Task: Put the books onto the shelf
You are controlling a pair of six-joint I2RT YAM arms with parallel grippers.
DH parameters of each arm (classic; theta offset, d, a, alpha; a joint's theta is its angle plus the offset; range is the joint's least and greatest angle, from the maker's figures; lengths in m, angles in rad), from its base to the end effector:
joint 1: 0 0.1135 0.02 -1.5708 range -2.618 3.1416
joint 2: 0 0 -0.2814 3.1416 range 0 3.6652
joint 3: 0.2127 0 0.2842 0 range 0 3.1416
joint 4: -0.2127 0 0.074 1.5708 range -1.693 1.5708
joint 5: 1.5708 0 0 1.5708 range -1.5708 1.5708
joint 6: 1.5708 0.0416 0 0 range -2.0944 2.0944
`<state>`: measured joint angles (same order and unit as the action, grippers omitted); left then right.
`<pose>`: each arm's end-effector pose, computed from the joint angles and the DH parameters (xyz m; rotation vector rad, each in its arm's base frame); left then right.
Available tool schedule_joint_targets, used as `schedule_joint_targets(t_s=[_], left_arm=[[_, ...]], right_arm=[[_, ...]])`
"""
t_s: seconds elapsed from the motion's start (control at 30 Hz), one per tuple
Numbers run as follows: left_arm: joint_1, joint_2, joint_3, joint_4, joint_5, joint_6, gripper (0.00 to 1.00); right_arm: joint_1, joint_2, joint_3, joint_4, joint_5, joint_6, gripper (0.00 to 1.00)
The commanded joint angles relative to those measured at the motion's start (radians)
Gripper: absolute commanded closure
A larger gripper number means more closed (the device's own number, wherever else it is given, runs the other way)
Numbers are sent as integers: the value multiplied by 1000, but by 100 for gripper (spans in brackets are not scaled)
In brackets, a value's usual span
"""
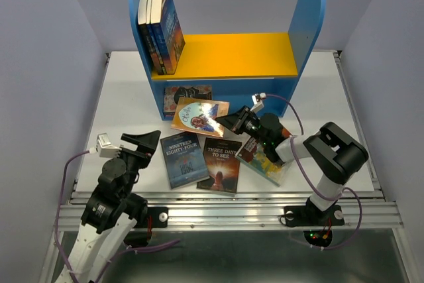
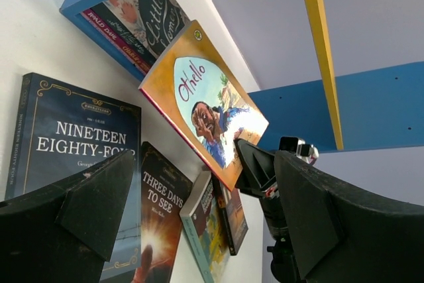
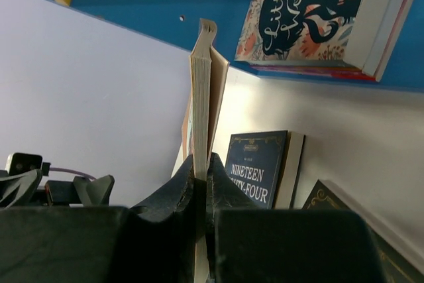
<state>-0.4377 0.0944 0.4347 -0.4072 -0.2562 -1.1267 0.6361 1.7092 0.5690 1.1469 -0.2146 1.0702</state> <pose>0.0911 -0.0310 0.2817 -0.7747 1.5465 -0.9751 0.2714 0.2114 0.1656 0.1934 1.7666 1.4651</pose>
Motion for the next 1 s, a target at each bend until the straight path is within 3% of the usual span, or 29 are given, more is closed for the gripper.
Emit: schedule_joint_targets(t_s=[0.0, 0.43, 0.97], left_arm=[[-3, -5, 50, -19, -29, 39, 1], [-4, -2, 84, -42, -52, 65, 1], [-3, 31, 125, -42, -55, 87, 1]], right_arm=[[-18, 39, 66, 97, -22, 4, 99], [-38, 142, 223, 27, -35, -33, 99], [-58, 280, 305, 114, -62, 37, 99]])
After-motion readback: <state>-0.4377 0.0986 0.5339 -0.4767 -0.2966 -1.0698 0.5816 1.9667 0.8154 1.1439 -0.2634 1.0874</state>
